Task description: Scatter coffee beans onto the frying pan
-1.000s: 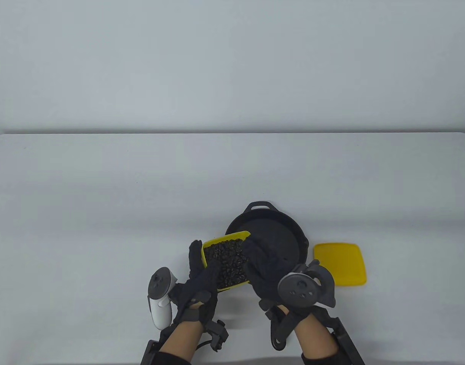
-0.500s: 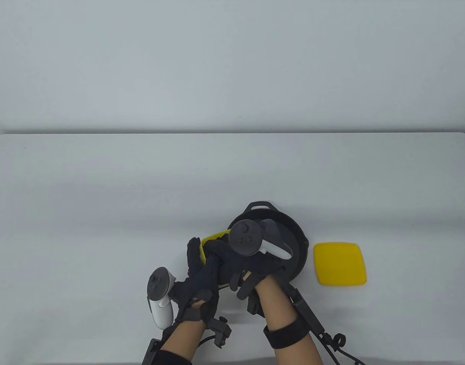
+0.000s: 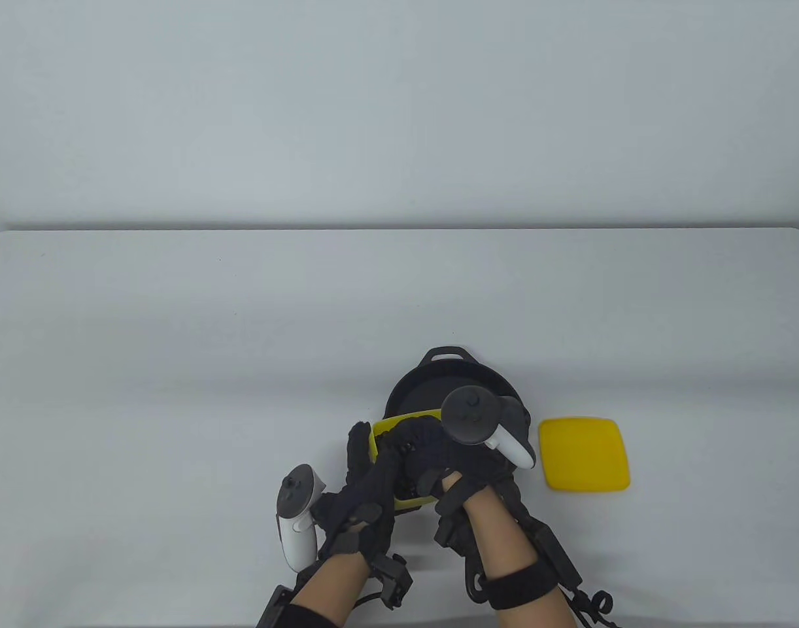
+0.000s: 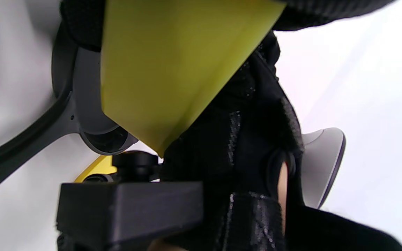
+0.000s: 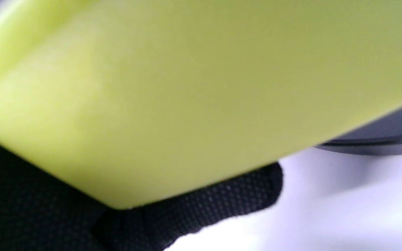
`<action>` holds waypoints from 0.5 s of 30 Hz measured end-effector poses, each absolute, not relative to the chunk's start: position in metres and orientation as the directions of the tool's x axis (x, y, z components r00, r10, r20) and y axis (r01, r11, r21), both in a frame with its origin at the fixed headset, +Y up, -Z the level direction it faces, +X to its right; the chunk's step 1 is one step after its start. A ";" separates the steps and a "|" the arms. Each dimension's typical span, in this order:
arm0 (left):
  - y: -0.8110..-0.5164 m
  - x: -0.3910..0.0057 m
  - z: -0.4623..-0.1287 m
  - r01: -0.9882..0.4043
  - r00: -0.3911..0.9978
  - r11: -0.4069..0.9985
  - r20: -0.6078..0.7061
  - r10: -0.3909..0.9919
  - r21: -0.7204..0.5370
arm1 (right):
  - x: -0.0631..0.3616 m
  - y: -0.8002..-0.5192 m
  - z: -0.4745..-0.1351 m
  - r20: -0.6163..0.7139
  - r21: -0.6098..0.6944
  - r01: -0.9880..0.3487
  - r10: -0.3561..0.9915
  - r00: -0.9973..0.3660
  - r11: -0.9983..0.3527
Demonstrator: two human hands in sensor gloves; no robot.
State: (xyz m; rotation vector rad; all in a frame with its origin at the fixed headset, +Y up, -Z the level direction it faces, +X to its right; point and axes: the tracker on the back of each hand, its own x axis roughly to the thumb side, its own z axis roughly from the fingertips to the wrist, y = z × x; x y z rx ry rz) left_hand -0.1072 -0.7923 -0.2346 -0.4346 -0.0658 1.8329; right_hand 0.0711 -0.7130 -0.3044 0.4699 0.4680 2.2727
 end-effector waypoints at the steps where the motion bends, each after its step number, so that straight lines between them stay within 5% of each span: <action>1: -0.793 -0.108 -0.235 -0.913 -0.242 -0.313 -0.267 0.933 -0.264 | 0.071 -0.714 -0.305 0.186 0.459 -0.611 0.742 -0.644 -0.646; 15: -0.796 -0.110 -0.236 -0.894 -0.291 -0.379 -0.330 0.898 -0.241 | 0.083 -0.711 -0.315 0.122 0.382 -0.764 0.848 -0.516 -0.520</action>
